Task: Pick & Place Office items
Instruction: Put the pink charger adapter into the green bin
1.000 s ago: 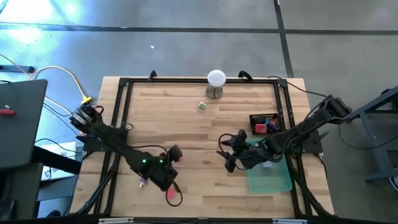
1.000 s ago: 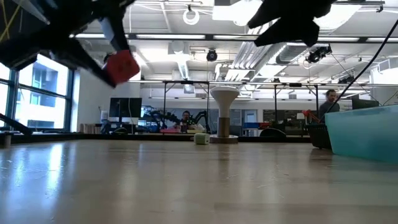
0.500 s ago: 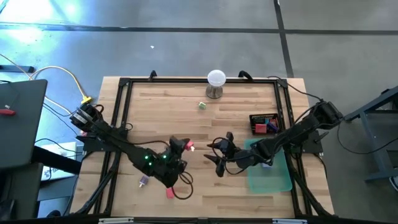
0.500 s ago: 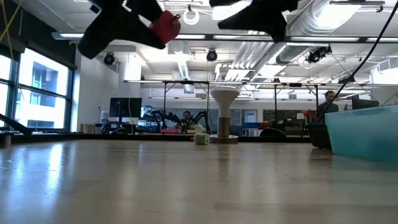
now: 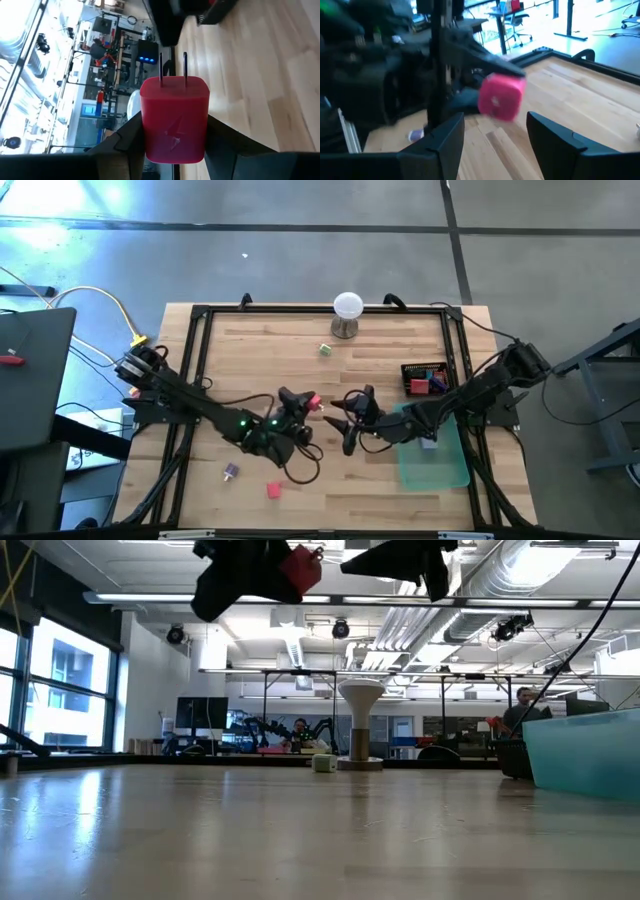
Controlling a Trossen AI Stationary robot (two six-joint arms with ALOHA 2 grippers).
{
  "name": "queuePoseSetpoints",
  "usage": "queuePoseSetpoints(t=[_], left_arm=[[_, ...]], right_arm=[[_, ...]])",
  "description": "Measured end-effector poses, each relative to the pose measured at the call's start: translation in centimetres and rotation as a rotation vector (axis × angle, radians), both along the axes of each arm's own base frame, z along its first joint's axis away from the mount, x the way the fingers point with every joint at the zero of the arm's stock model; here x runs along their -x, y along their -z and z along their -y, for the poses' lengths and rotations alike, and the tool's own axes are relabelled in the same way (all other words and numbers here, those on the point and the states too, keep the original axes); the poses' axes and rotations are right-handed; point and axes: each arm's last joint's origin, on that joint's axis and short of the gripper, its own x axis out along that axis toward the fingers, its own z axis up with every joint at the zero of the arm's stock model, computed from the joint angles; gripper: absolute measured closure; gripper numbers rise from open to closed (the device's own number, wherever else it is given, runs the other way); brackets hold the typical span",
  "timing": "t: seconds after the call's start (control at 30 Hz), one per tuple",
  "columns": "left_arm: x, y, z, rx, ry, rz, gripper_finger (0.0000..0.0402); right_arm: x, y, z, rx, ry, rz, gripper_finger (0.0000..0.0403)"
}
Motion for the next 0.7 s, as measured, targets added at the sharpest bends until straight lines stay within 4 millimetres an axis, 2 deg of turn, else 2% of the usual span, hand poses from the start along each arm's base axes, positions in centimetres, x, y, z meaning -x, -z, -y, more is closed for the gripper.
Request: queuePoseSetpoints(t=[0.3, 0.7], left_arm=[[-1.6, 0.3, -0.4, -0.026, 0.018, 0.008, 0.0258], [-2.1, 0.6, -0.5, -0.08, -0.009, -0.002, 0.0255]], right_arm=[[-0.4, -0.5, 0.7, 0.001, 0.017, 0.046, 0.02], [-0.5, -0.2, 1.1, 0.036, -0.013, 0.0, 0.0191]])
